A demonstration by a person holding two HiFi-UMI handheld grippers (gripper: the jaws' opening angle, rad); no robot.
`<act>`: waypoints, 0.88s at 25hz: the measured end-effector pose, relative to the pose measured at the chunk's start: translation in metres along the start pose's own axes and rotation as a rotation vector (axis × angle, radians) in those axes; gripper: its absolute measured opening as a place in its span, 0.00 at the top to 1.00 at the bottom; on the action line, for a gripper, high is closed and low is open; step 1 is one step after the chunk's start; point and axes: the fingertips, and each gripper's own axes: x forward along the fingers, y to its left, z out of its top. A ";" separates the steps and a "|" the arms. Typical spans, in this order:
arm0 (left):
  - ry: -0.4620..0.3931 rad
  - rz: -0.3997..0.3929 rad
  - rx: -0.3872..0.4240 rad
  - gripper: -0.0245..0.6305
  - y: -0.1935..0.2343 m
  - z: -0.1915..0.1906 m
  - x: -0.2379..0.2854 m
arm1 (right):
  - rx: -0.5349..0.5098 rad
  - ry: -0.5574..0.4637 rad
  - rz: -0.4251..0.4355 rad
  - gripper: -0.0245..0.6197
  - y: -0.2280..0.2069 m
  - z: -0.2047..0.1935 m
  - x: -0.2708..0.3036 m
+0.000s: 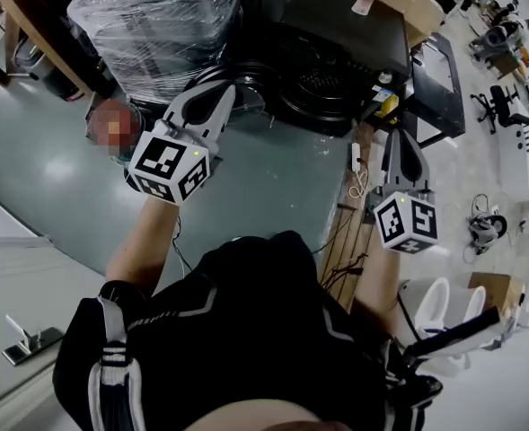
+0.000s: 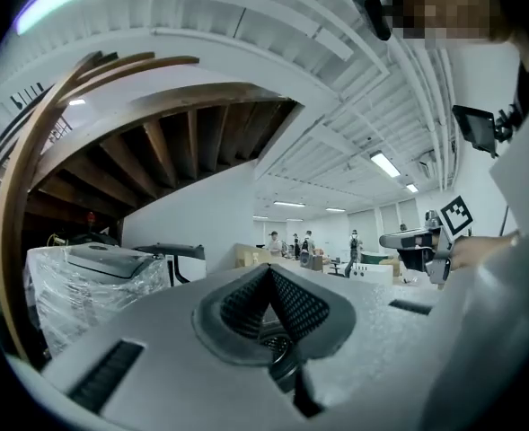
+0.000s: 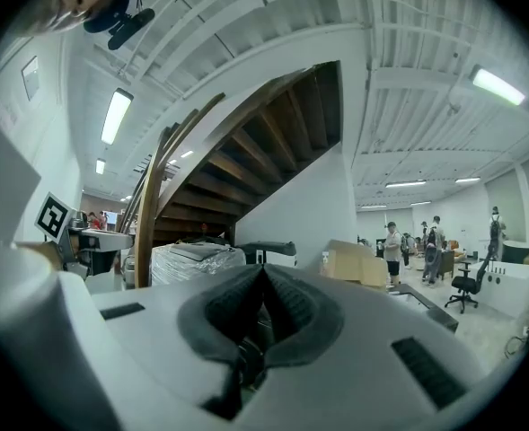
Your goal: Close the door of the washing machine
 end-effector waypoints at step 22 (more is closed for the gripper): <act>0.198 0.385 -0.014 0.96 0.161 -0.112 0.067 | -0.049 0.139 0.413 0.90 0.056 -0.088 0.230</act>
